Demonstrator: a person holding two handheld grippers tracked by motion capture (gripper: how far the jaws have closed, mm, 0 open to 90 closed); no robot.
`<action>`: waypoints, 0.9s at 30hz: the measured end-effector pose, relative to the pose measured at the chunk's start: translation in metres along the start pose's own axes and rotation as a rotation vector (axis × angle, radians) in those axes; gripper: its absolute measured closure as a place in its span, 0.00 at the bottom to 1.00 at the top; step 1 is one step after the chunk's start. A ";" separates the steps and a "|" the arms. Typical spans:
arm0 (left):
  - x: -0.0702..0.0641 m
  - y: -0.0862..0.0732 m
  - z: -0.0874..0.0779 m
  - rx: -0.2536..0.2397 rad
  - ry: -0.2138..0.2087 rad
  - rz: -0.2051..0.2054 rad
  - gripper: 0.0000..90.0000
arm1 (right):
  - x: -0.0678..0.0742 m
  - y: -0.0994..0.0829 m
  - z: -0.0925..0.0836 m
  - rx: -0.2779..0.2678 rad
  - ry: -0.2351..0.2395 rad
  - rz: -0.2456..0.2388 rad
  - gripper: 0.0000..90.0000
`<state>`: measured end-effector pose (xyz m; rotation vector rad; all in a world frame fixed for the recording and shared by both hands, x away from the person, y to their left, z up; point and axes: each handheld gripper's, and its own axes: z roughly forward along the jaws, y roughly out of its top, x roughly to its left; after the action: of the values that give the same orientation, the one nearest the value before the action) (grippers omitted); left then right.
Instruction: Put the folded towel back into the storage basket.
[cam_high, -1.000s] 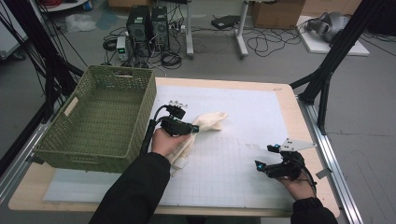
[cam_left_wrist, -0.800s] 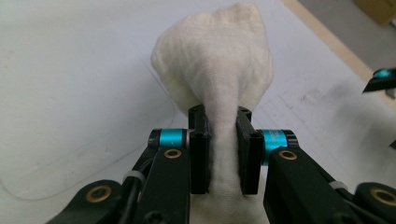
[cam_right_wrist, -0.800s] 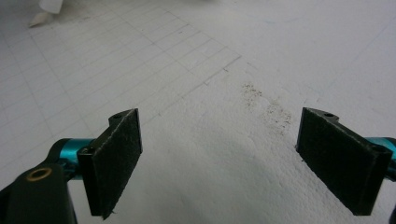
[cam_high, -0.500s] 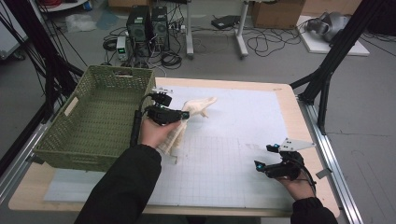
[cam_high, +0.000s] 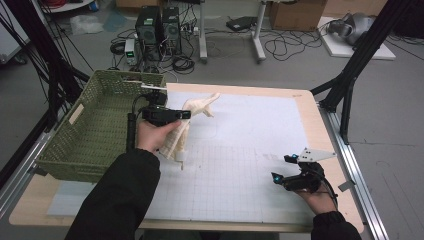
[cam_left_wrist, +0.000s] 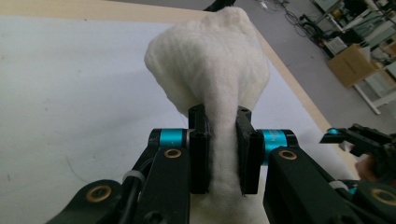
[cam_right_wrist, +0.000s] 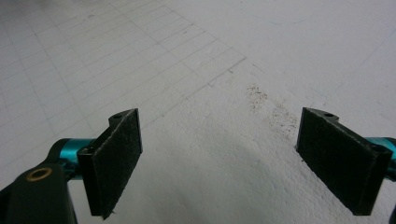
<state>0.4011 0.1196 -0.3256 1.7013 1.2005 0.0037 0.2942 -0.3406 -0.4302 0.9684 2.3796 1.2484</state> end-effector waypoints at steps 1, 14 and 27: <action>0.002 0.001 -0.001 0.004 -0.022 -0.019 0.87 | 0.000 0.000 0.000 0.001 0.001 0.000 0.15; 0.022 0.010 -0.032 -0.008 -0.125 -0.069 0.87 | 0.000 0.000 0.003 0.008 0.005 -0.010 0.15; 0.049 0.013 -0.068 -0.075 -0.065 -0.135 0.87 | 0.000 0.000 0.007 0.026 0.004 -0.013 0.15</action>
<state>0.4006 0.2027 -0.3074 1.5414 1.2486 -0.0871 0.2981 -0.3366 -0.4339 0.9578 2.4067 1.2185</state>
